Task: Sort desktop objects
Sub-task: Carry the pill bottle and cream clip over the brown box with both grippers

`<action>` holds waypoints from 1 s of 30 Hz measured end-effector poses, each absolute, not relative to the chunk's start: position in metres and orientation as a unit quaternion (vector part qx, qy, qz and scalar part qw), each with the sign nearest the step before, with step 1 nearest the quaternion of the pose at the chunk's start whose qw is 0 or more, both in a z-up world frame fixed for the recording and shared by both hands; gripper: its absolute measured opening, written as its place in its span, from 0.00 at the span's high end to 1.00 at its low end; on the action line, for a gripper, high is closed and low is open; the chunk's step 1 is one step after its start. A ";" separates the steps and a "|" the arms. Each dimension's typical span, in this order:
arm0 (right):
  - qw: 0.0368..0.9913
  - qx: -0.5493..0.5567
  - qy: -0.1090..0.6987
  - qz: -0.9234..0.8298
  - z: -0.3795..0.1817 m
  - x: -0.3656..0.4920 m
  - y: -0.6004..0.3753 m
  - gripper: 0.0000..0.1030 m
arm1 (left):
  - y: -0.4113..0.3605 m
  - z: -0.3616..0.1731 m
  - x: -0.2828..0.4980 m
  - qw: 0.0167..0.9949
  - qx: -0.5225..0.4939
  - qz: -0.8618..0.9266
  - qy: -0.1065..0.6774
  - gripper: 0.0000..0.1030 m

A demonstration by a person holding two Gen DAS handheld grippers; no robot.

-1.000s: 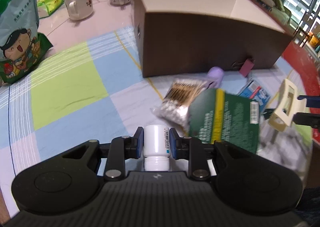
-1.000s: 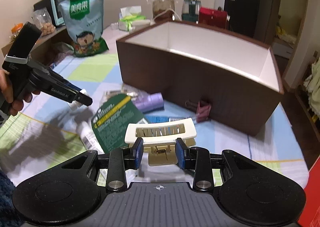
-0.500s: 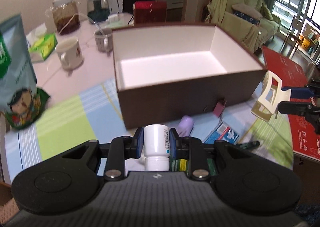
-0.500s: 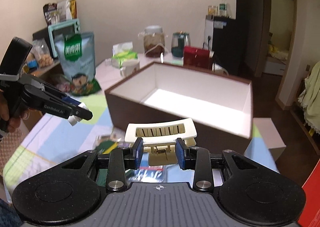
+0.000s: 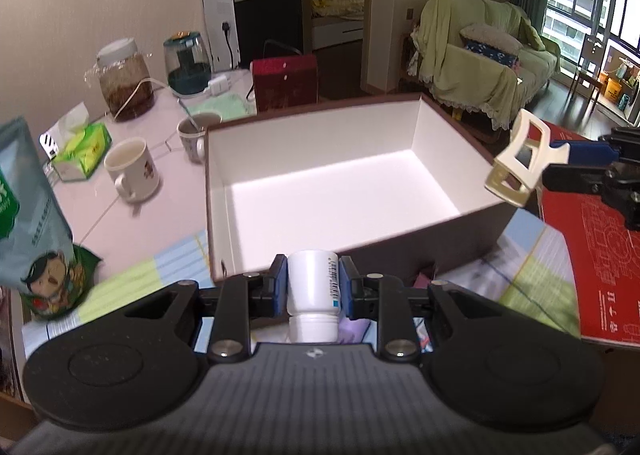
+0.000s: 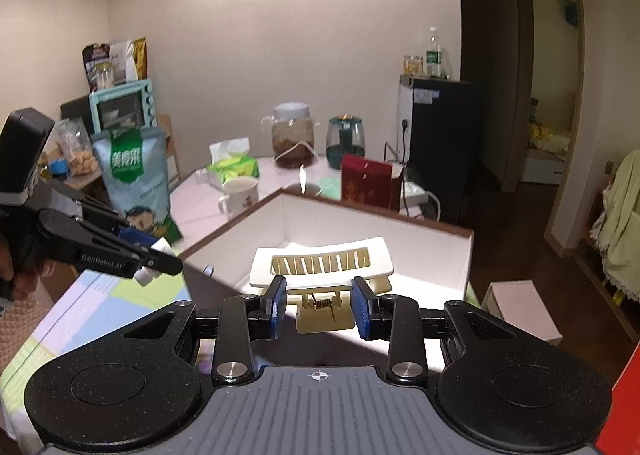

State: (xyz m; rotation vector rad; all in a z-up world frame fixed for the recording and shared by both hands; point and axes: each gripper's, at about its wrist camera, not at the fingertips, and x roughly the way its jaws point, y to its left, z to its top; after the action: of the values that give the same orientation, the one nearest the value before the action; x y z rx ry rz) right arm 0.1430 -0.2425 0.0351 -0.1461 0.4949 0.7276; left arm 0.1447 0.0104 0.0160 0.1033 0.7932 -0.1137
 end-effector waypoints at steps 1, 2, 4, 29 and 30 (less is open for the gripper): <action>0.903 -0.069 0.237 0.352 0.036 0.148 -0.242 0.67 | 0.008 0.018 0.148 0.920 0.052 -0.055 0.384 0.78; 0.903 -0.068 0.235 0.352 0.038 0.152 -0.242 0.67 | 0.006 0.020 0.151 0.921 0.053 -0.054 0.382 0.78; 0.904 -0.063 0.233 0.353 0.039 0.163 -0.242 0.67 | 0.001 0.024 0.158 0.923 0.056 -0.052 0.378 0.78; 0.893 -0.051 0.281 0.347 -0.001 0.295 -0.210 0.67 | -0.012 0.000 0.282 0.909 0.082 -0.046 0.406 0.78; 0.892 -0.052 0.288 0.345 -0.006 0.300 -0.207 0.67 | -0.011 -0.006 0.289 0.906 0.079 -0.046 0.413 0.78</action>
State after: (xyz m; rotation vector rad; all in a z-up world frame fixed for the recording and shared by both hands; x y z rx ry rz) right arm 0.3002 -0.2066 -0.0058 -0.1072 0.5972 0.7158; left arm 0.2893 -0.0107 -0.0061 0.1621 0.8532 -0.0955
